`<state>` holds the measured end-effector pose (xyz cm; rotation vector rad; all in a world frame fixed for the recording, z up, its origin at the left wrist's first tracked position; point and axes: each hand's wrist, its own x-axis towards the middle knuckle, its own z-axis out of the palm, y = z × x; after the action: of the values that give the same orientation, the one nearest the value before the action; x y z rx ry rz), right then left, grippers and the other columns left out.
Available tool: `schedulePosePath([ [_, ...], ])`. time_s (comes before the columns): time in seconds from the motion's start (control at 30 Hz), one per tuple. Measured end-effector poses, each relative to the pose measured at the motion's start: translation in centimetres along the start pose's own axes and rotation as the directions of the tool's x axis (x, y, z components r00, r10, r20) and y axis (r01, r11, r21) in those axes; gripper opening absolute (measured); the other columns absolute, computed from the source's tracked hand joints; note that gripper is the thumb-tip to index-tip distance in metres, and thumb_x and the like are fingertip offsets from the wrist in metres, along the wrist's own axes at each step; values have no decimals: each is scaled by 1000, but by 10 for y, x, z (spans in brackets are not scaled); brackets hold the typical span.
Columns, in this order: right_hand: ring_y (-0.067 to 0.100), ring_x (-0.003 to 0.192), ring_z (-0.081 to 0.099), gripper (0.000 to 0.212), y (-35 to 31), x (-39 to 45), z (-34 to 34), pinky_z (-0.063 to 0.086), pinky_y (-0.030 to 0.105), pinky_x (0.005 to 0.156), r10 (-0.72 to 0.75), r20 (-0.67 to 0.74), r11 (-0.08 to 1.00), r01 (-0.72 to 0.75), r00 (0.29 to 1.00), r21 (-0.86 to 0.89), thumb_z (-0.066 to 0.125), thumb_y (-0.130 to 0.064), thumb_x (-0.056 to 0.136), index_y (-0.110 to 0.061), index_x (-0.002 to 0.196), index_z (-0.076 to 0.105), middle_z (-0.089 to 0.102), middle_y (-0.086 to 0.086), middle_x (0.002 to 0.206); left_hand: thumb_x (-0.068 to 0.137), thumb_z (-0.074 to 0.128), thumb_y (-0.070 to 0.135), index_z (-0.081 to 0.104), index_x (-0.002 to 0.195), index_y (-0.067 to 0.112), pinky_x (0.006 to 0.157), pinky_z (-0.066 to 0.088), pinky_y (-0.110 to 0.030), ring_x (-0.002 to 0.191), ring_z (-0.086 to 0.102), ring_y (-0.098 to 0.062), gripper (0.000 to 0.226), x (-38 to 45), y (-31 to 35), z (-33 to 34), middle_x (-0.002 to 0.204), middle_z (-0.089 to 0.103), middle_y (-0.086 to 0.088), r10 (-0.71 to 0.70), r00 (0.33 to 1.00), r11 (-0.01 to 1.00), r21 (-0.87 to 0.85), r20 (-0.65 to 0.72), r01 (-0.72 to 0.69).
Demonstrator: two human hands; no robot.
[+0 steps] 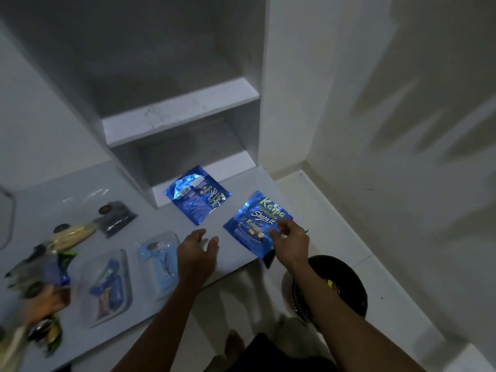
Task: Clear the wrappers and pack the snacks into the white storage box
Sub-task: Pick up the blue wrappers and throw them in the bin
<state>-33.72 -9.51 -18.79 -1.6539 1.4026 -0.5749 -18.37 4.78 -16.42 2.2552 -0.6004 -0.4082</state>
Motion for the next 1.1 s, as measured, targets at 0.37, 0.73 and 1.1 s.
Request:
schedulePosePath([
  [0.37, 29, 108, 63, 47, -29, 82, 47, 48, 33, 87, 61, 67, 980, -47, 996, -193, 75, -26, 82, -11, 125, 64, 68, 11, 117, 86, 70, 28, 63, 120, 2, 96, 42, -38, 110, 60, -36, 44, 111, -25, 7, 117, 65, -21, -40, 999, 988, 148, 0, 39],
  [0.73, 30, 125, 41, 65, -23, 154, 84, 38, 43, 95, 116, 191, 822, 14, 975, -570, 75, -48, 80, -24, 136, 53, 52, 7, 134, 86, 69, 38, 59, 121, 6, 85, 51, -46, 107, 59, -37, 49, 247, -32, 13, 117, 62, -17, -114, 993, 928, 355, -9, 110],
  [1.1, 23, 115, 41, 30, -13, 162, 99, 36, 40, 91, 159, 180, 784, -13, 971, -621, 74, -38, 81, -24, 105, 66, 52, 1, 119, 78, 75, 40, 60, 121, 16, 88, 46, -50, 116, 48, -41, 52, 292, -52, 22, 124, 54, -18, -199, 971, 811, 578, 133, 87],
])
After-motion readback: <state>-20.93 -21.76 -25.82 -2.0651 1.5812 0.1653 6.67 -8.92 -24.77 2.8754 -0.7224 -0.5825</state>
